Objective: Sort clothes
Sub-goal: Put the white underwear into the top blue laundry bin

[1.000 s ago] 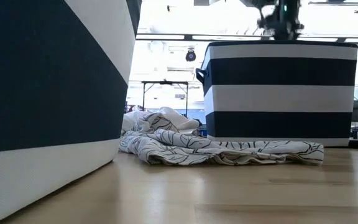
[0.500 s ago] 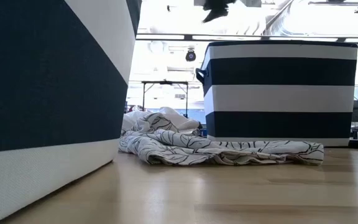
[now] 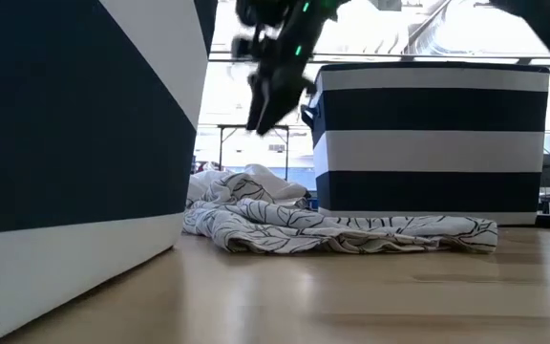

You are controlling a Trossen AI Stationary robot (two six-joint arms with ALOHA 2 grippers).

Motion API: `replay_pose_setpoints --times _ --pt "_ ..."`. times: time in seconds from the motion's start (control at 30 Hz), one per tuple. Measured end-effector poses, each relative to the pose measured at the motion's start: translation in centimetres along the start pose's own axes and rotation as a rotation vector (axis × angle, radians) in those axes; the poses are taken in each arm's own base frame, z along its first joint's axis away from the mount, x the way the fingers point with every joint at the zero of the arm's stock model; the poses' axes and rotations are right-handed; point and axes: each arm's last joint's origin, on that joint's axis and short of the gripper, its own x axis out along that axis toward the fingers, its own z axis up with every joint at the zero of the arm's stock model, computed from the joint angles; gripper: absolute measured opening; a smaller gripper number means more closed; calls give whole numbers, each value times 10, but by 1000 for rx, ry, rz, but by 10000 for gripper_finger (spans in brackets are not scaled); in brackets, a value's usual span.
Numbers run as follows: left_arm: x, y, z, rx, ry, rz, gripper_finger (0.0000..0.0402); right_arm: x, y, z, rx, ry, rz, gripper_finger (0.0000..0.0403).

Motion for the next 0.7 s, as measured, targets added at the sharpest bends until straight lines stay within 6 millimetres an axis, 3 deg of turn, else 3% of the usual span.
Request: replay_pose_setpoints --times 0.2,0.3,0.43,0.57,0.63,0.7 --pt "0 0 0 0 9 -9 138 48 -5 -4 24 66 -63 259" --pt "0 0 0 1 10 -9 138 68 -5 -9 44 90 -42 236" --pt "0 -1 -1 2 15 -15 138 88 1 -14 66 140 -7 168" --pt "0 0 -1 7 20 -17 138 101 6 -18 110 179 21 75" --pt "0 0 -1 7 20 -16 138 99 7 -17 144 173 26 27" --pt "0 0 -1 7 21 -16 138 88 7 -15 180 145 51 12"
